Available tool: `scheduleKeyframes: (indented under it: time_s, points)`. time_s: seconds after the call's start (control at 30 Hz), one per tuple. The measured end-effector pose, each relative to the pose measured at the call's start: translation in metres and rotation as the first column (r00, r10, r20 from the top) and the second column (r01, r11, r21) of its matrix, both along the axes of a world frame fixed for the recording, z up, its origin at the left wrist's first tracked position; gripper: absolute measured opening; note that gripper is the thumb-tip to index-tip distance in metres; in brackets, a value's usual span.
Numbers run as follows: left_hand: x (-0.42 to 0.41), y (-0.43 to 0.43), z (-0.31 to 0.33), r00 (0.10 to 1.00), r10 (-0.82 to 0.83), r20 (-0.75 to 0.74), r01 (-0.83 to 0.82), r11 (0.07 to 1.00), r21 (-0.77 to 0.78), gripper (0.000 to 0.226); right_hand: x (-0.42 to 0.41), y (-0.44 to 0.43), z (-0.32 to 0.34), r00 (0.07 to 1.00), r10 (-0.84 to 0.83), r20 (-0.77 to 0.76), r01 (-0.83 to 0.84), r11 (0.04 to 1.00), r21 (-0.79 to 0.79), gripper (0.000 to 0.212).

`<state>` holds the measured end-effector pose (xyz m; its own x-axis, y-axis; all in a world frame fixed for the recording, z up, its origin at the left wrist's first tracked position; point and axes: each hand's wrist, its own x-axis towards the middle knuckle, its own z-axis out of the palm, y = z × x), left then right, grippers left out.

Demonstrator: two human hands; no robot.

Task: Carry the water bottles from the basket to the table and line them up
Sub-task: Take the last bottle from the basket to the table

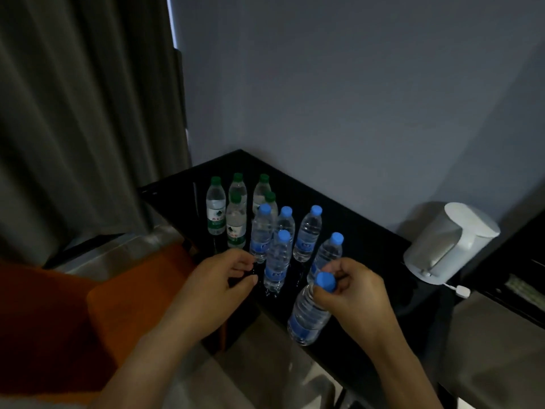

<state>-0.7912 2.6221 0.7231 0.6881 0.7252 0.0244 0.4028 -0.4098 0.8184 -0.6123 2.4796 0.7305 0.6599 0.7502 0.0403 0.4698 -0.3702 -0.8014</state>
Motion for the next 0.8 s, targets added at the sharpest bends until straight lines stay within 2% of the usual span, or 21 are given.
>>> scheduleKeyframes:
  time_s: [0.23,0.63,0.8]
  points:
    - [0.038,0.052,-0.012,0.994,-0.105,-0.011,0.105,0.995,0.000,0.023,0.025,0.034,-0.022,0.999,-0.054,-0.005,0.054,0.999,-0.003,0.022]
    - [0.118,0.132,-0.017,0.962,-0.224,-0.156,0.230,0.973,0.022,0.026,0.087,0.100,-0.071,0.983,-0.180,-0.034,0.175,0.979,-0.103,0.020]
    - [0.140,0.152,-0.025,0.952,-0.251,-0.173,0.255,0.967,0.002,0.025,0.097,0.114,-0.084,0.983,-0.184,0.013,0.184,0.974,-0.135,0.022]
